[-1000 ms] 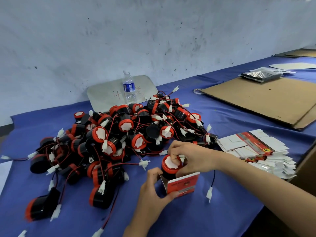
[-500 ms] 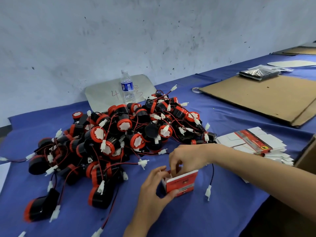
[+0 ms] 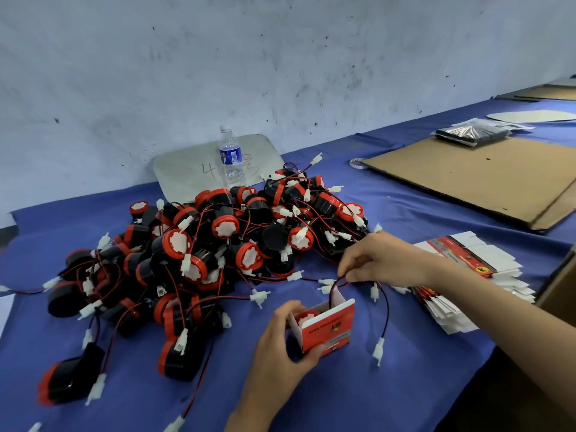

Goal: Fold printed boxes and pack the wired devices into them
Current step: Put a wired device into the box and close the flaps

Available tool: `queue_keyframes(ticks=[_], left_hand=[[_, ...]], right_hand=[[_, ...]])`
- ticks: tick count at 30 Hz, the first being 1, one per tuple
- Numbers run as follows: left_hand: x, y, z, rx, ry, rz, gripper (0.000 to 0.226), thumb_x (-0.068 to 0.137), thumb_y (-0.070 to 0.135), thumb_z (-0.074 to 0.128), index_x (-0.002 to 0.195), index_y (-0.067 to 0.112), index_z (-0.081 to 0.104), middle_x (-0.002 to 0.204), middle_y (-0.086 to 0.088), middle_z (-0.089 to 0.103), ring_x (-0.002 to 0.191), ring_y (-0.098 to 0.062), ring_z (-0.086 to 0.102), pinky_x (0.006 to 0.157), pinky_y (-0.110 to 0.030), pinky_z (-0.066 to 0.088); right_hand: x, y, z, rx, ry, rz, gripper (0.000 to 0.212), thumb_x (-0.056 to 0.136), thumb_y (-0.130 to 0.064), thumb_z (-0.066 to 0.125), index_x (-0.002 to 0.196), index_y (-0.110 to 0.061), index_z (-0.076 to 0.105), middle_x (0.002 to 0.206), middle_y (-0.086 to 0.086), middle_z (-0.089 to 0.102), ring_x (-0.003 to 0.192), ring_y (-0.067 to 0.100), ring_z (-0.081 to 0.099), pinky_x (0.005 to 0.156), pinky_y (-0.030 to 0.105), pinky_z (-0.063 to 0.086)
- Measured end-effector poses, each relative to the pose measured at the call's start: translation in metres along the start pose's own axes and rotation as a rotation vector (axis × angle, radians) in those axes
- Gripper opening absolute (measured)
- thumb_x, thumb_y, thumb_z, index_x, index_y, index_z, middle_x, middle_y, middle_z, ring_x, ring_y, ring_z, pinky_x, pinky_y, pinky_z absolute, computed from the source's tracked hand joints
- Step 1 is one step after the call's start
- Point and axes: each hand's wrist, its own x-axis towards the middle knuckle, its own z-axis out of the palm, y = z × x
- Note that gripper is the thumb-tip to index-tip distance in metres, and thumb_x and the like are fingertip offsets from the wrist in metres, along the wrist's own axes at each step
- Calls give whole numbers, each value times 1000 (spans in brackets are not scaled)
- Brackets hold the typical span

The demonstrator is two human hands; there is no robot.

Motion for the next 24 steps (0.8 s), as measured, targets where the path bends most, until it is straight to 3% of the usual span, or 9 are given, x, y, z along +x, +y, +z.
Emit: queue_keyframes(ticks=[4, 7, 13, 16, 18, 21, 24], left_hand=[[0, 0, 1, 76, 16, 30, 56, 75, 41, 75, 121, 43, 44, 125, 27, 48, 114, 4, 51, 83, -7, 43], [0, -1, 0, 62, 13, 8, 58, 76, 38, 76, 123, 43, 43, 121, 25, 51, 113, 0, 52, 84, -12, 46], [-1, 1, -1, 53, -31, -6, 66, 77, 47, 72, 130, 57, 33, 124, 24, 52, 117, 2, 51, 91, -19, 49], [-1, 1, 2, 97, -48, -20, 66, 76, 53, 71, 124, 63, 27, 126, 24, 49, 118, 4, 48, 95, -20, 47], [0, 0, 2, 117, -47, -21, 67, 76, 56, 69, 123, 67, 23, 126, 27, 47, 118, 4, 46, 95, -18, 46], [0, 0, 1, 105, -60, -28, 67, 78, 54, 70, 123, 65, 23, 127, 26, 46, 119, 3, 46, 96, -19, 47], [-1, 0, 2, 95, -51, -22, 66, 78, 52, 72, 124, 61, 25, 125, 27, 46, 118, 5, 46, 96, -20, 46]], right_hand=[[12, -27, 9, 19, -134, -137, 9, 87, -11, 68, 88, -12, 76, 85, -8, 74, 77, -5, 64, 72, 6, 42], [19, -36, 15, 150, -243, -191, 8, 87, -15, 70, 87, -13, 77, 81, -8, 74, 75, 1, 66, 70, 10, 46], [23, -20, 22, 462, -269, -115, 19, 92, -20, 64, 93, -3, 74, 81, -1, 73, 76, 12, 66, 76, 24, 52], [25, -12, 23, 357, -246, -64, 18, 93, -16, 63, 89, 0, 70, 85, 12, 71, 75, 13, 66, 74, 24, 52], [27, -14, 25, 206, -320, -77, 8, 93, -14, 63, 95, -8, 67, 86, 2, 71, 74, 4, 64, 70, 17, 48], [36, -23, 25, 31, -402, -71, 17, 92, -13, 61, 102, -24, 52, 61, -21, 63, 56, -3, 55, 57, 11, 40], [44, -31, 18, -40, -458, -105, 18, 91, -11, 63, 103, -23, 56, 63, -23, 62, 63, -2, 55, 63, 11, 39]])
